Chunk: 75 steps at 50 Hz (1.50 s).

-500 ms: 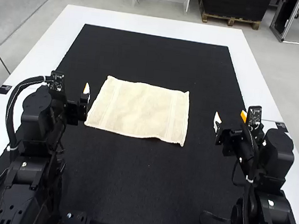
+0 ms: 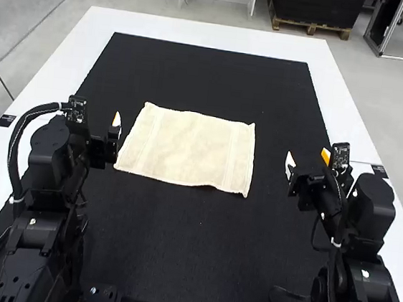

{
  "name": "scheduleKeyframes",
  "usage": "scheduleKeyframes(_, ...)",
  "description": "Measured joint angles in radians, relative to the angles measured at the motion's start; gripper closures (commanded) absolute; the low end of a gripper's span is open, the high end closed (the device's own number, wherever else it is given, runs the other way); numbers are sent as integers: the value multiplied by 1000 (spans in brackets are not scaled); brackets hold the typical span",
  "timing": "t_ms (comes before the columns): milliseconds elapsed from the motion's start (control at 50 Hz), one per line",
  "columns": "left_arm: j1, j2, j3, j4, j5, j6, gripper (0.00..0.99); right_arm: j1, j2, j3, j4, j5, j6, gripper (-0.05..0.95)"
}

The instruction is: Fold the towel.

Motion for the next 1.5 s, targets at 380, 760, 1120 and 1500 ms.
scheduleKeyframes(380, 0, 0, 0, 0, 0, 0, 28, 0, 0, 0, 0, 0, -2, -20)
scheduleKeyframes(760, 0, 0, 0, 0, 0, 0, 28, 0, 0, 0, 0, 0, -2, -20)
scheduleKeyframes(1120, 0, 0, 0, 0, 0, 0, 28, 0, 0, 0, 0, 0, -2, -20)
scheduleKeyframes(1500, 0, 0, 0, 47, 7, 63, 31, -2, 0, 0, 51, -53, -132, -20)
